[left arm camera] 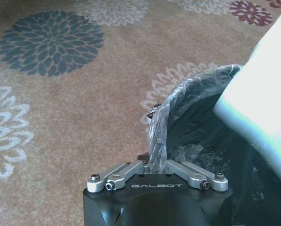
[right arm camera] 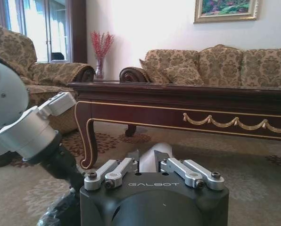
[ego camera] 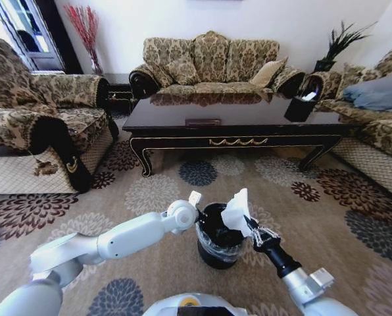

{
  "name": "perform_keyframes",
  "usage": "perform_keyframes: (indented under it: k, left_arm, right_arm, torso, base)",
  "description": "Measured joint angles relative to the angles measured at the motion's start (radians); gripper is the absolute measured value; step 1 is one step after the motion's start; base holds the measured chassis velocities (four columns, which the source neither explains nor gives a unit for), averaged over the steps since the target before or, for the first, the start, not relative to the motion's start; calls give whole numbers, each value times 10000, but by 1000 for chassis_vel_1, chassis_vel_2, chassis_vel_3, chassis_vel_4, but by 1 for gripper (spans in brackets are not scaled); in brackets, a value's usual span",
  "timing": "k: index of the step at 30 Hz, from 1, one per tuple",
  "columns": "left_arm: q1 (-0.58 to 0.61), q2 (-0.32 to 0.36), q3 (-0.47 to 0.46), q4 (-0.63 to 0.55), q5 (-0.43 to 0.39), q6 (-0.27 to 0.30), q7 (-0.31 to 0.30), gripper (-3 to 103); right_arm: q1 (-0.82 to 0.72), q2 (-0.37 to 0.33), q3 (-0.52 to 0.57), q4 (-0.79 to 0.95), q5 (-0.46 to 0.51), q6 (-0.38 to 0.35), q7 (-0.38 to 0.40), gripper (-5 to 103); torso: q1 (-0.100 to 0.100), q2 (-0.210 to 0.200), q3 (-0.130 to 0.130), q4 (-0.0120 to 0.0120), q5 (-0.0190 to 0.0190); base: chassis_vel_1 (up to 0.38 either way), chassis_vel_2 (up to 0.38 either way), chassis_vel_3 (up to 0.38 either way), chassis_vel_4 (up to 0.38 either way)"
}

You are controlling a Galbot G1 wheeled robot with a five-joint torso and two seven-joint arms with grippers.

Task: Move to the front of the table and pick up the trash from the floor, then place it into the trash bin.

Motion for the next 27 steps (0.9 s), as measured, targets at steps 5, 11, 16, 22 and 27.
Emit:
perform_keyframes:
  k: [5,11,16,22,27]
  left_arm:
    - [-5,76,22,-36,0,0,21,2]
    - [129,150,-82,-82,77,0,21,2]
    - [299,273,-122,-184,314,1,14,2]
    - [756,587,-406,-567,557,0,12,2]
    - [1195,948,-1067,-635,733,0,66,2]
  right_arm:
    - [-262,81,-118,41,-575,80,-360,37]
    - [-205,115,-152,32,-510,102,-203,59]
    - [-35,130,-84,4,-395,57,-147,76]
    - [140,318,49,-184,-219,67,-30,96]
    - [393,273,183,-213,183,-81,71,100]
  torso:
    - [0,0,0,1,0]
    - [0,0,0,0,-1]
    - [0,0,0,1,-2]
    - [0,0,1,-1,-1]
    - [0,0,1,1,-1]
  base:
    - [0,0,0,0]
    - [0,0,0,0]
    - [0,0,0,0]
    - [0,0,0,0]
    - [0,0,0,0]
